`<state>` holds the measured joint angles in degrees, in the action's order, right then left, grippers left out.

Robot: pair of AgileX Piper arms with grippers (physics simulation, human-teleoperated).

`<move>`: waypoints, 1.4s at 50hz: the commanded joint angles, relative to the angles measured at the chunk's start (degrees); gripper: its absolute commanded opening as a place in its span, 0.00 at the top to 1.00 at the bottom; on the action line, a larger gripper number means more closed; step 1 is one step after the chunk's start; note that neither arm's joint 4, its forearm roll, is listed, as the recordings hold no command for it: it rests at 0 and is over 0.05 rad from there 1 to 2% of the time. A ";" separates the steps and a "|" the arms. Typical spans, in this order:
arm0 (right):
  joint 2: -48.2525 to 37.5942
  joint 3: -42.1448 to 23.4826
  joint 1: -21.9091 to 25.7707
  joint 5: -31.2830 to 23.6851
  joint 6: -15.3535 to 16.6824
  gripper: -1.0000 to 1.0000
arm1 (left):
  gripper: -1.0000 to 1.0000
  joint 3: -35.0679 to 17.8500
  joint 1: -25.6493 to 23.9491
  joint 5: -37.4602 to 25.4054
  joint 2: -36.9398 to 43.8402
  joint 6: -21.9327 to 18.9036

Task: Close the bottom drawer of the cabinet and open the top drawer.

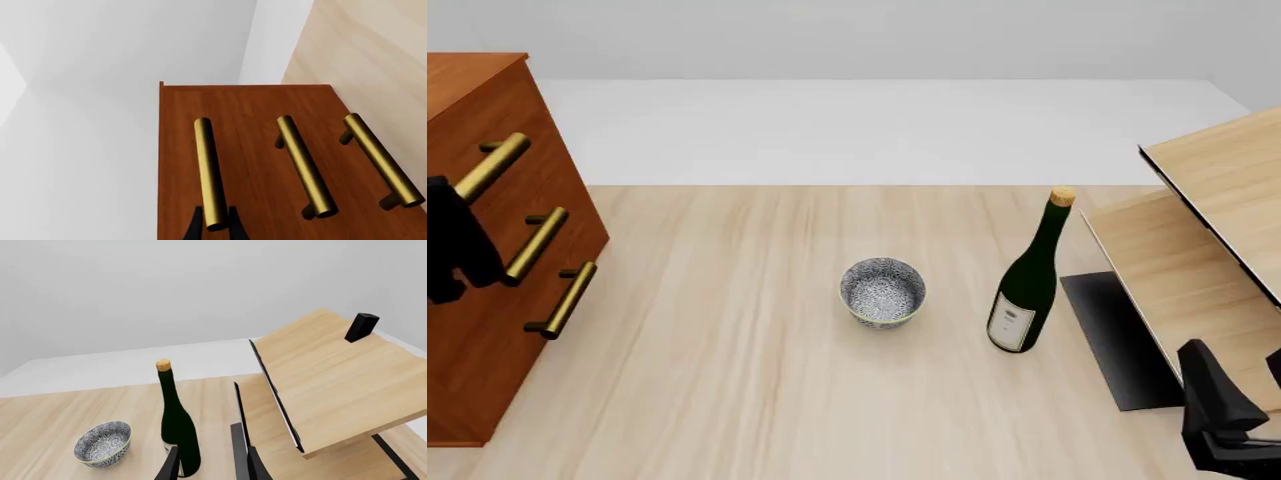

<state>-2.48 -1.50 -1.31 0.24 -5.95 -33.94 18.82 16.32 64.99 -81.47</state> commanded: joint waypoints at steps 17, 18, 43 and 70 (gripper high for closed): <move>-0.41 -0.06 -0.12 0.28 -0.28 0.00 | 1.00 -1.97 -4.64 2.72 1.60 -3.51; -0.38 -0.07 -0.11 0.25 -0.28 0.00 | 1.00 -1.92 -4.76 2.81 1.63 -3.69; -1.39 0.04 -0.14 1.01 -1.20 0.00 | 1.00 -2.48 -8.89 3.78 3.24 -5.05; -2.12 0.20 -0.28 1.62 -1.87 0.00 | 1.00 -2.73 -12.68 4.25 3.50 -6.15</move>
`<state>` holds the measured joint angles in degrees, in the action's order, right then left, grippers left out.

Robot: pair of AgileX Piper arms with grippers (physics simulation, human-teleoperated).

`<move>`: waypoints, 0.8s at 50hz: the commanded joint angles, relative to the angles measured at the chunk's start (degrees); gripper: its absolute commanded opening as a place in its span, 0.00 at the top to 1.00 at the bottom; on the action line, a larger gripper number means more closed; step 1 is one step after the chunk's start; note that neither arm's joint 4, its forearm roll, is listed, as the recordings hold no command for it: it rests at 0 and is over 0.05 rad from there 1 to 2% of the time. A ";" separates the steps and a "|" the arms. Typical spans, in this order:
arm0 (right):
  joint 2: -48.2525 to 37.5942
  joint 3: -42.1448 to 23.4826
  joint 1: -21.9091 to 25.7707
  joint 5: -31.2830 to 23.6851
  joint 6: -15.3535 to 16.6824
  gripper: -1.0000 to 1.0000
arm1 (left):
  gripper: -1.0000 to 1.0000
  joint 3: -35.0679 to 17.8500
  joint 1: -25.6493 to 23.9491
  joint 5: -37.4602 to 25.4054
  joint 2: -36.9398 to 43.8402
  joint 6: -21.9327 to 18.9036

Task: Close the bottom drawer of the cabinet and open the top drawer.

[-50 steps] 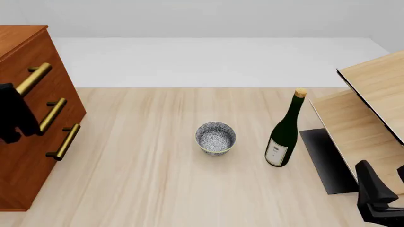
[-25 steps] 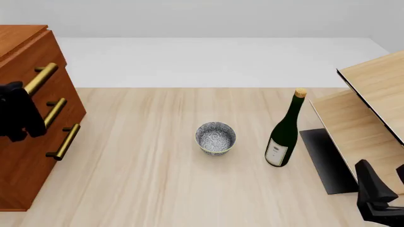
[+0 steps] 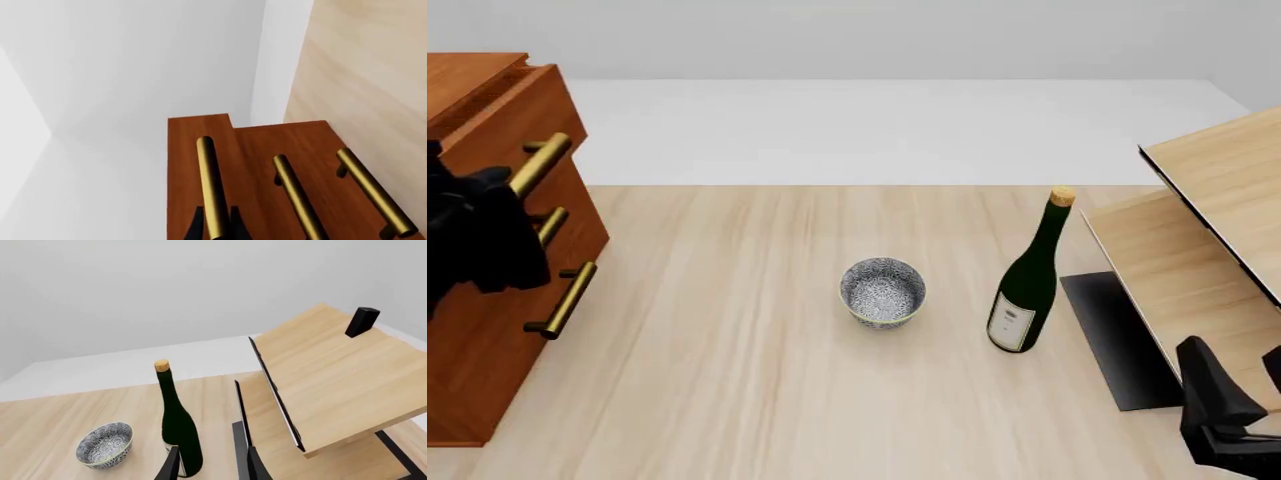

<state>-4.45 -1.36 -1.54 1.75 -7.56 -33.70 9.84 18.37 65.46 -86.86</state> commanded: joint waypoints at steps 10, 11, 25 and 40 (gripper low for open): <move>-0.35 0.10 -0.07 0.28 -0.44 0.00 | 1.00 -3.43 -4.85 2.09 3.29 -0.60; -0.39 0.11 -0.08 0.31 -0.44 0.00 | 1.00 -3.55 -4.94 1.92 3.26 -0.46; -0.71 0.12 -0.10 0.58 -0.63 0.00 | 1.00 -3.56 -5.79 2.05 3.53 -0.22; -0.71 0.05 -0.07 0.50 -0.70 0.00 | 1.00 -3.46 -6.49 2.07 3.84 0.00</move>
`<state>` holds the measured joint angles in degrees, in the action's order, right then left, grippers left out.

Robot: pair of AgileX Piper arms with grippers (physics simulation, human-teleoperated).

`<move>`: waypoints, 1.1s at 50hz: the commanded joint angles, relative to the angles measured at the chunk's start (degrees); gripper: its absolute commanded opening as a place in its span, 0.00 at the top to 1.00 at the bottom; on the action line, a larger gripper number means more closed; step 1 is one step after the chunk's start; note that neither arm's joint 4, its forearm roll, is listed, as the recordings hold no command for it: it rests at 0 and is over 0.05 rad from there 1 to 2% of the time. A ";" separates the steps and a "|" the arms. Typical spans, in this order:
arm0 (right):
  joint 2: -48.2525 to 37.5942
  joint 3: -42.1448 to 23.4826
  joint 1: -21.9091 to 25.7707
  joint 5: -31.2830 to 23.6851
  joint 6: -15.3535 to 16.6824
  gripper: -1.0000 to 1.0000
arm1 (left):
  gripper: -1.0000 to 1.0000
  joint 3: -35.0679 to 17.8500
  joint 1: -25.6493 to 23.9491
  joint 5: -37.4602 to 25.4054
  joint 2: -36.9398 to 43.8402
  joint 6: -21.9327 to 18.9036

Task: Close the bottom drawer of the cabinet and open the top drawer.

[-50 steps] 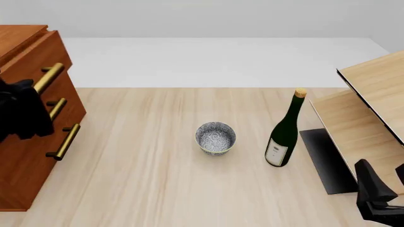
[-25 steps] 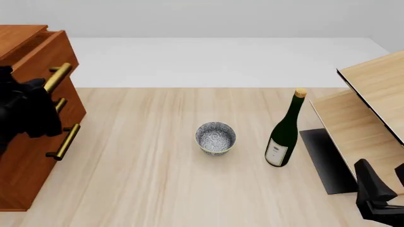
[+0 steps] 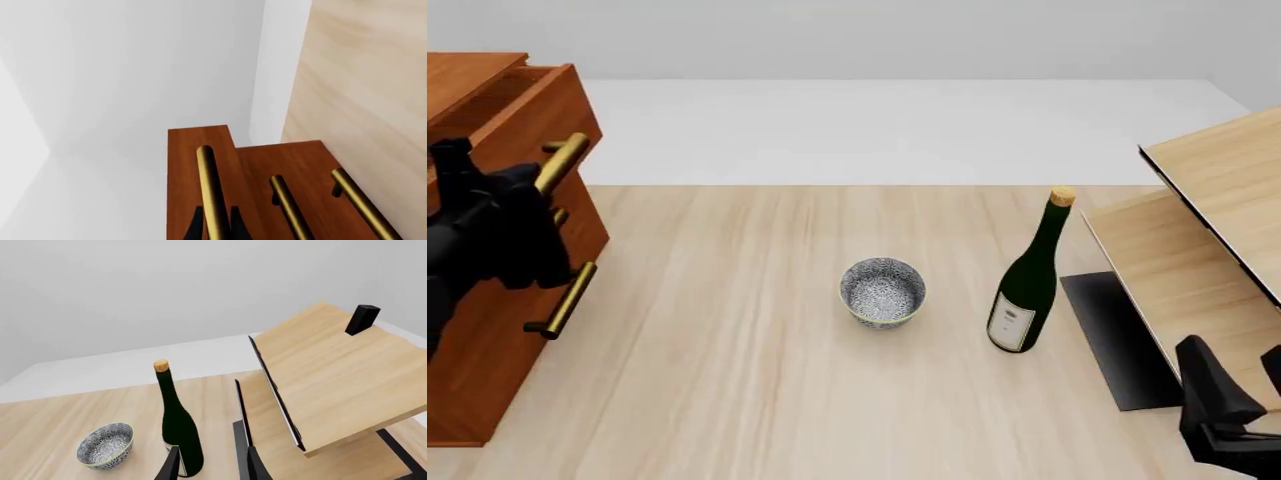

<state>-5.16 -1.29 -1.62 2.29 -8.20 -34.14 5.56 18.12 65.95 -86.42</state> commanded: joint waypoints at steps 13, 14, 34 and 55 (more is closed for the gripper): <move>-0.17 0.01 -0.04 0.16 -0.07 0.00 | 1.00 -3.11 -2.17 2.30 3.55 -0.49; -0.20 0.02 -0.03 0.19 -0.09 0.00 | 1.00 -3.29 -2.14 2.05 3.50 -0.31; -0.19 0.00 -0.21 0.17 -0.22 0.00 | 0.00 -2.93 -1.85 2.32 3.73 -0.04; -0.24 0.06 -0.24 0.30 -0.21 0.00 | 0.00 -2.68 -2.09 1.96 3.91 0.76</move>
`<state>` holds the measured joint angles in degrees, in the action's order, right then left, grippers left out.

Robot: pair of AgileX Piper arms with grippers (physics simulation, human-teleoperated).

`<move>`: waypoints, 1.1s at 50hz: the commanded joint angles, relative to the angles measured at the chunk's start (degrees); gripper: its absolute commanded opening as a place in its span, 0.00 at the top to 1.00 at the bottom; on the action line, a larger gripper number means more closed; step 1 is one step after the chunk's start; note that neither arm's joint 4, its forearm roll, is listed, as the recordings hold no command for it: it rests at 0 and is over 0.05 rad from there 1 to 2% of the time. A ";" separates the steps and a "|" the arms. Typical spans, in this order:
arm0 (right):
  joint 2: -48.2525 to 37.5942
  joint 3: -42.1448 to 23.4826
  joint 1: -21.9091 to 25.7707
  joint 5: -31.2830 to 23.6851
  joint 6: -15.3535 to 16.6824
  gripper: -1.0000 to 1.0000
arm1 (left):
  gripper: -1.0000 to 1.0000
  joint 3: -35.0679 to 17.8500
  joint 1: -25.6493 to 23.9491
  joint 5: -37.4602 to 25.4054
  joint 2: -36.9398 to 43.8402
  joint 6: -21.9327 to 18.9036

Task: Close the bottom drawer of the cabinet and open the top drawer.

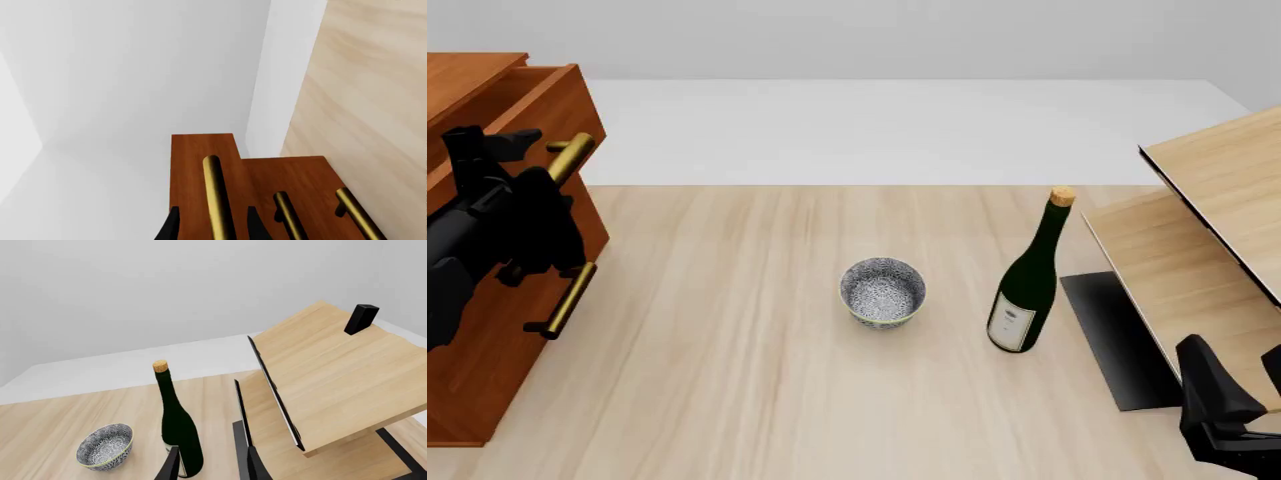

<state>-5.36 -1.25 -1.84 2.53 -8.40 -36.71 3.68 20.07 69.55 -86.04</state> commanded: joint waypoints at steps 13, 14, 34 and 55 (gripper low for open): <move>0.32 -0.08 0.14 -0.39 -0.14 0.00 | 0.00 0.85 -1.17 -0.28 0.21 2.15; 0.38 -0.08 0.15 -0.45 -0.13 0.00 | 0.00 0.78 -1.21 -0.37 0.22 2.37; 0.96 -0.12 0.42 -1.11 -0.32 0.00 | 0.00 1.54 -2.73 -2.19 -1.37 3.67; -0.15 -0.03 0.41 -0.14 -1.74 0.00 | 0.00 3.10 -3.11 -4.05 -6.01 2.58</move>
<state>-5.10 -1.34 -1.46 2.05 -9.45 -34.49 0.85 17.03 65.95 -83.06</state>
